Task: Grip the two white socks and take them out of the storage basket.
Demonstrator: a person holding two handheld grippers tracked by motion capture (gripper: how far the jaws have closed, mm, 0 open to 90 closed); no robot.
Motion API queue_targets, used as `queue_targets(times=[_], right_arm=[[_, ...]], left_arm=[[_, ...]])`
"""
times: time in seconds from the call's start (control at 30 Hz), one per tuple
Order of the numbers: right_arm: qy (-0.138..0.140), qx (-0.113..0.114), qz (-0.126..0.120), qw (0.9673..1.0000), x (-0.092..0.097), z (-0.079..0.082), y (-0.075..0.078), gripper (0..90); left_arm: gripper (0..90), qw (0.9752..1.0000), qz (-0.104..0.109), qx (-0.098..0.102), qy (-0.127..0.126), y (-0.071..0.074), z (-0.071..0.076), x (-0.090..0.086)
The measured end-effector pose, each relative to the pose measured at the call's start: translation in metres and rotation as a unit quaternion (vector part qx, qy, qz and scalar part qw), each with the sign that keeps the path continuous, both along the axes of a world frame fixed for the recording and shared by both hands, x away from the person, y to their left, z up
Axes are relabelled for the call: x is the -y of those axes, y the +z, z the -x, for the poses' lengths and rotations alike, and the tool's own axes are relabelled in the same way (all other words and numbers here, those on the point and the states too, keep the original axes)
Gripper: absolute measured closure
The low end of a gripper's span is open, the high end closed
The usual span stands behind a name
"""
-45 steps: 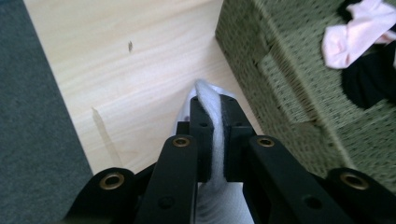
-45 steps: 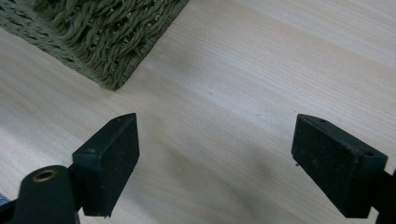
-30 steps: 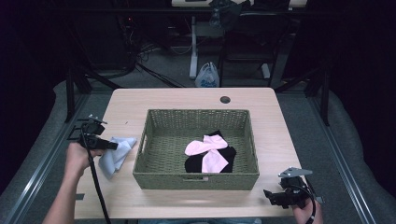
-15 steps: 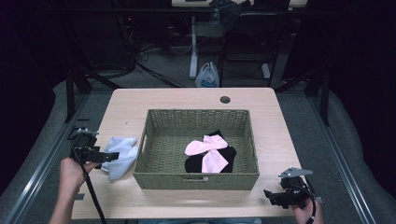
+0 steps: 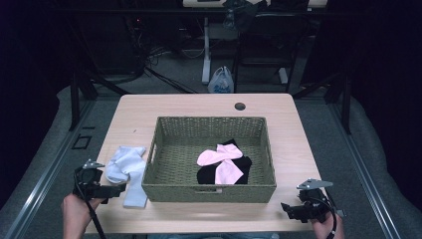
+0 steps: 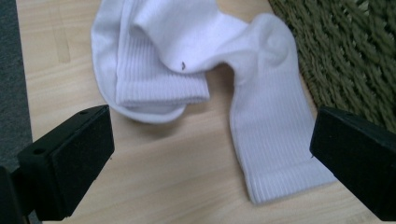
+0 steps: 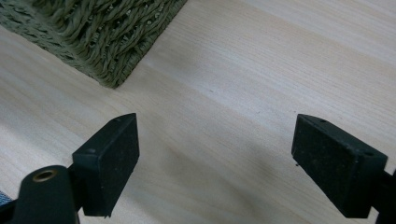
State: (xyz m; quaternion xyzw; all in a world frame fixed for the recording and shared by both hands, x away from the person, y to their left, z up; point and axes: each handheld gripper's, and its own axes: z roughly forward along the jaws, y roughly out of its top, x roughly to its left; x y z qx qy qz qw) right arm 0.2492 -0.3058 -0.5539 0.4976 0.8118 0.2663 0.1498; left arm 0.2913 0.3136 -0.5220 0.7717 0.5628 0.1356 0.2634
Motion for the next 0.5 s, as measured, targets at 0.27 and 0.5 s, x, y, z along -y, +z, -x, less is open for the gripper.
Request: queue_targets(times=[0.27,0.5], right_arm=[[0.003,0.000,0.001,1.0000,0.000,0.000,0.000,14.8],[0.003,0.002,0.005,1.0000,-0.001,-0.001,0.001,14.8]], left_arm=[[0.1,0.9999,-0.015,0.002,0.007,-0.021,0.014,0.006],[0.1,0.9999,-0.017,0.000,0.002,-0.024,0.013,0.006]])
